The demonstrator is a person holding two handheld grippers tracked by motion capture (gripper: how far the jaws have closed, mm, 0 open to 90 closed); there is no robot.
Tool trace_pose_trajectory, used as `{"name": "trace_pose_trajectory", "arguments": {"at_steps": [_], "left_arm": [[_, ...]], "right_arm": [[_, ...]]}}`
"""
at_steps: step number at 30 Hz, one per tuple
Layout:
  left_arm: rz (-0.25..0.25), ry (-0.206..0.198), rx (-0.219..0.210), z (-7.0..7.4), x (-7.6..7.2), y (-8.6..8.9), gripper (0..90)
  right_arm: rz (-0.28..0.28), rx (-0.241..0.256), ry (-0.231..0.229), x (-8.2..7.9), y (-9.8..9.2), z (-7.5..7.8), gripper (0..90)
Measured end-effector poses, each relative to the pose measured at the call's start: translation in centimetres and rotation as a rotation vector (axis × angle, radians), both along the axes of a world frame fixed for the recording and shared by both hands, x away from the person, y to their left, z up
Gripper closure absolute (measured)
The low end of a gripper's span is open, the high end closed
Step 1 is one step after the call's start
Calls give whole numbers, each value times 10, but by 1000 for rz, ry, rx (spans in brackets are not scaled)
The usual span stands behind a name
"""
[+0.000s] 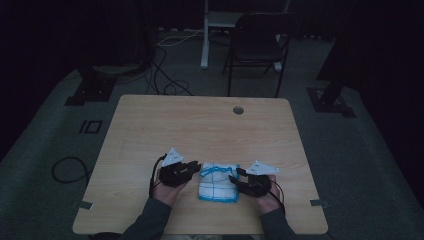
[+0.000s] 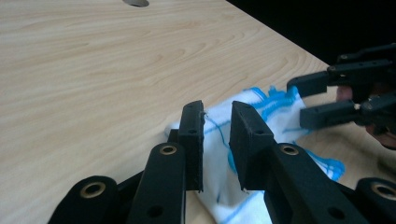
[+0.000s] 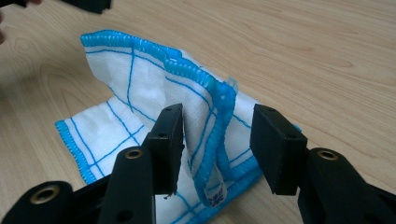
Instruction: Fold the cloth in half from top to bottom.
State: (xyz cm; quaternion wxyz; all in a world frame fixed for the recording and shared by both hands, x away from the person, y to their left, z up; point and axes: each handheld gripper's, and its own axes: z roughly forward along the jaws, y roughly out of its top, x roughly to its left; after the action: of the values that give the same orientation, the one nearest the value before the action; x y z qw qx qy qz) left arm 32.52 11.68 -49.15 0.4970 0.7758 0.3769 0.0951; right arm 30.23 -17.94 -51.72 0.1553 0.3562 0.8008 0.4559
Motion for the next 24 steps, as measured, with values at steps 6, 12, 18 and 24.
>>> {"name": "trace_pose_trajectory", "arguments": {"at_steps": [6, 12, 18, 24], "left_arm": [[-31, 34, 32, -5, 1, -9, 787], [-58, 74, 21, -11, -4, -3, 832], [-67, 102, 35, -20, -10, 2, 834], [-91, 131, 54, -32, -20, 1, 833]], "right_arm": [[-8, 7, 4, -1, -5, 1, 535], [-3, 2, 12, -3, -7, 1, 532], [-4, -4, 20, -4, -9, -1, 531], [-6, -6, 26, -7, -12, -2, 528]]}}
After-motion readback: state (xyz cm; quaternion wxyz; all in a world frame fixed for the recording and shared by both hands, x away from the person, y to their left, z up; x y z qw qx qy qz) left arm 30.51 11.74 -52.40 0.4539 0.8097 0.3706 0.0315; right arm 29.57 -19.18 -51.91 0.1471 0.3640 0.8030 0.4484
